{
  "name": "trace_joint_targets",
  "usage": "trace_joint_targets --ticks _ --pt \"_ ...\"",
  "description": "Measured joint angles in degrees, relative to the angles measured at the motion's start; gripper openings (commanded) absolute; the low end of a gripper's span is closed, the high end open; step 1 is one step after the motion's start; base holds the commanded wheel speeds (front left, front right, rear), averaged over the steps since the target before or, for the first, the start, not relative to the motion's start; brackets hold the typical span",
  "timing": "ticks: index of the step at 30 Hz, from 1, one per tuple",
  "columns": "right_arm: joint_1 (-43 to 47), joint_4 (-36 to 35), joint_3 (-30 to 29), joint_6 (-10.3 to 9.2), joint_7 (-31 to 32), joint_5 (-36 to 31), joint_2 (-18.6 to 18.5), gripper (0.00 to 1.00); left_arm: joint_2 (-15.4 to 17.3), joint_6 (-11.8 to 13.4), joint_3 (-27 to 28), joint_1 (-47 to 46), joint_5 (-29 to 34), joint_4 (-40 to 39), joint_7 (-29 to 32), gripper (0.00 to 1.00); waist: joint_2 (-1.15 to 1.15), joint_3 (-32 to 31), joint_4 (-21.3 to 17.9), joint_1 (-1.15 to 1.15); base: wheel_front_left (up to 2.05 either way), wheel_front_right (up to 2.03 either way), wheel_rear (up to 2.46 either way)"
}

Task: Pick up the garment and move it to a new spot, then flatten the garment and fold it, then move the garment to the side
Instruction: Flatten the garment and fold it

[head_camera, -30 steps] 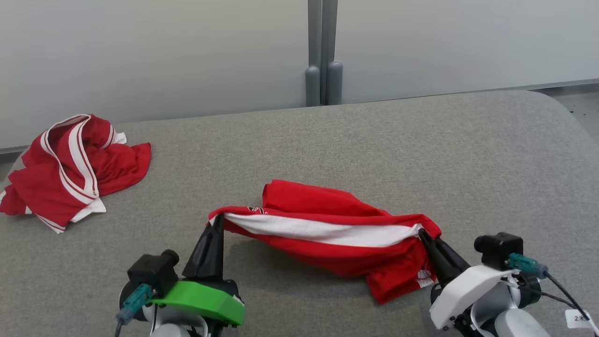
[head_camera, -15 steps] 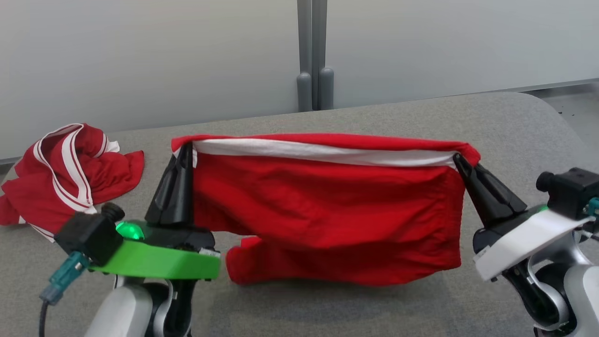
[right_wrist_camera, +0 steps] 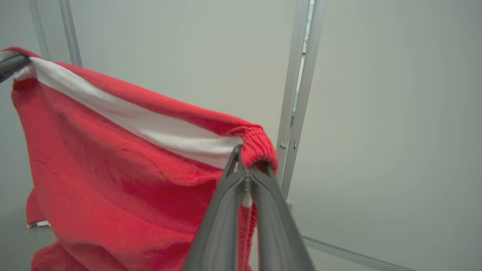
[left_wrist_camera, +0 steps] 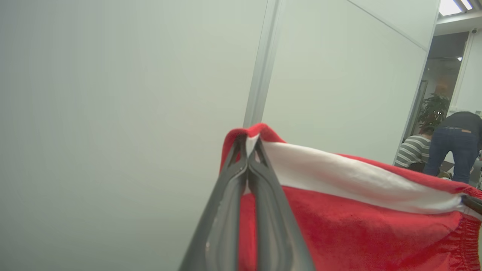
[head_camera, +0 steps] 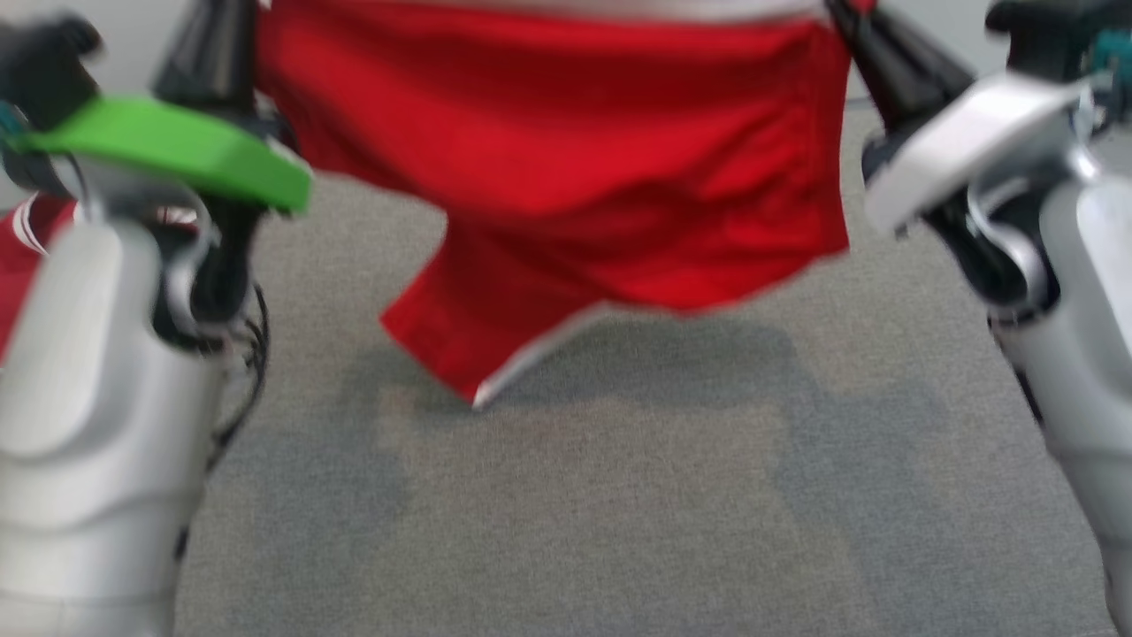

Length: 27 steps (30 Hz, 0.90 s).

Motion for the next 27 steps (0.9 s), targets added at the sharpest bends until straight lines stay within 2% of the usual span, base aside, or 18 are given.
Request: trace_joint_targets --ticks 6,9,12,16,20,24,27 --pt "-18.4 15.7 3.3 0.01 -10.6 -3.4 2.8 0.00 -0.7 -1.0 1.2 -15.2 2.7 11.3 -5.7 0.00 0.00 4.7 0.2 0.00 0.00 0.00 0.00" --pt "-22.8 23.0 4.2 0.01 -17.2 -6.4 3.5 0.00 -1.0 -1.6 0.1 -18.8 5.3 14.9 -9.9 0.00 0.00 6.8 0.6 0.00 0.00 0.00 0.00" --pt "-23.8 30.0 6.0 0.01 -22.3 -8.7 4.0 0.00 -1.1 -3.1 -2.5 -18.6 8.1 16.7 -12.2 0.00 0.00 8.6 1.0 0.00 0.00 0.00 0.00" --pt "-19.3 38.1 10.6 0.01 -24.8 -7.7 5.0 0.00 -2.0 -4.5 -4.7 -11.1 9.0 18.4 -13.2 0.00 0.00 10.6 1.9 0.00 0.00 0.00 0.00" --pt "-12.4 42.2 15.0 0.01 -26.0 -4.2 5.4 0.00 -2.9 -5.2 -5.2 -1.1 7.5 18.1 -13.3 0.00 0.00 12.1 2.9 0.01 0.00 0.00 0.00" --pt "-5.8 41.6 17.2 0.01 -26.4 0.4 5.8 0.00 -3.2 -5.5 -3.1 8.4 7.1 13.9 -13.5 0.00 0.00 12.6 3.5 0.01 0.00 0.00 0.00" --pt "-2.1 37.6 16.4 0.01 -26.5 2.0 5.3 0.00 -3.4 -5.5 -1.0 14.6 7.2 10.2 -13.6 0.00 0.00 12.4 3.4 0.01 0.00 0.00 0.00"
